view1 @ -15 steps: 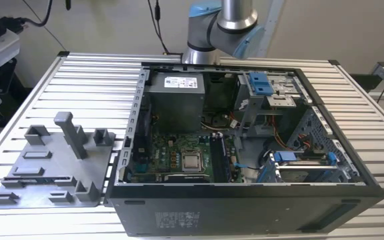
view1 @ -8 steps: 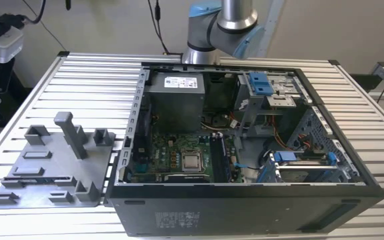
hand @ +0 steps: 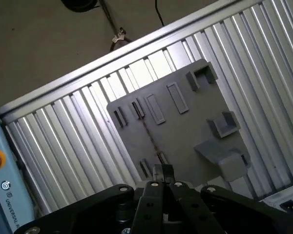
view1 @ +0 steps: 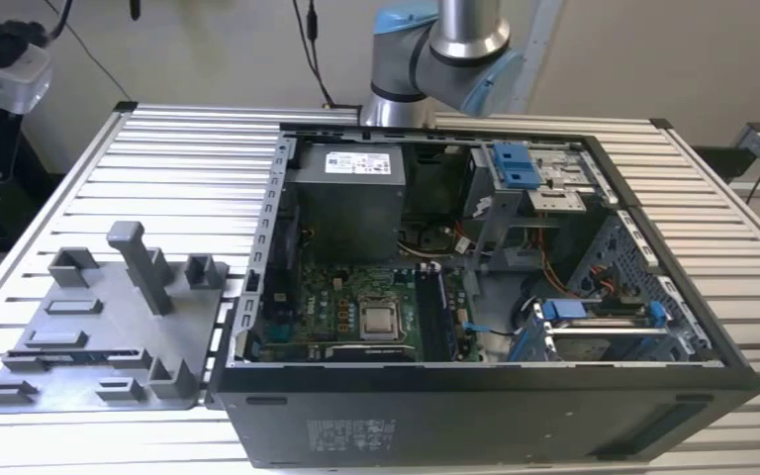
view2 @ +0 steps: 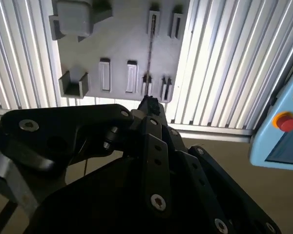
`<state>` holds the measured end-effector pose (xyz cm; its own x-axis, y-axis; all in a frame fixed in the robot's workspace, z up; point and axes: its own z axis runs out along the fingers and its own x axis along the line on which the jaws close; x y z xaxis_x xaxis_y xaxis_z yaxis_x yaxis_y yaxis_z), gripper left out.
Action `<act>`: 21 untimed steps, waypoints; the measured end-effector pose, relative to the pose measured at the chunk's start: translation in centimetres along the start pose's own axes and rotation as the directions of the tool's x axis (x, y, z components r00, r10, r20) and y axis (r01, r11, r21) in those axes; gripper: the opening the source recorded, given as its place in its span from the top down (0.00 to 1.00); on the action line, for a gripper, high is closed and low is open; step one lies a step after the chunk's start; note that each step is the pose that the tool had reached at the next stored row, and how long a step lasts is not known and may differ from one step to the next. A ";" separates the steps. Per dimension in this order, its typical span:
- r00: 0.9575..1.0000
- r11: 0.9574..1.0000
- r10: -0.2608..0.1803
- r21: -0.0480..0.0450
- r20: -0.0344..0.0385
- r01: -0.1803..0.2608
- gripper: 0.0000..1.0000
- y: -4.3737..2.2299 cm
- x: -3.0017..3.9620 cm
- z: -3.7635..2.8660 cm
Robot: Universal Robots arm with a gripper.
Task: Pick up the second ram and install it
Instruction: 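Pick up the second ram and move it above second insertion slot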
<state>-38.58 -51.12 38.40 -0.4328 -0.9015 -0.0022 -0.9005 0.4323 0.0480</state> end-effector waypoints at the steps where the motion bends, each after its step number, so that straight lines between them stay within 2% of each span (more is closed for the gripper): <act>1: 1.000 1.000 -0.015 0.000 -0.001 0.015 0.89 0.00 0.00 0.00; 5: 0.997 0.997 -0.075 0.000 -0.004 0.075 0.89 0.00 0.00 0.00; 9: 0.991 0.991 -0.131 -0.001 -0.006 0.131 0.89 0.00 0.00 0.00; 15: 0.976 0.976 -0.219 -0.001 -0.010 0.219 0.89 0.06 -0.12 0.08; 21: 0.964 0.964 -0.265 0.018 -0.017 0.265 0.89 0.32 -0.70 0.47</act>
<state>-38.59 -50.34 37.94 -0.1782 -0.9840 0.0019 -0.9836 0.1782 0.0282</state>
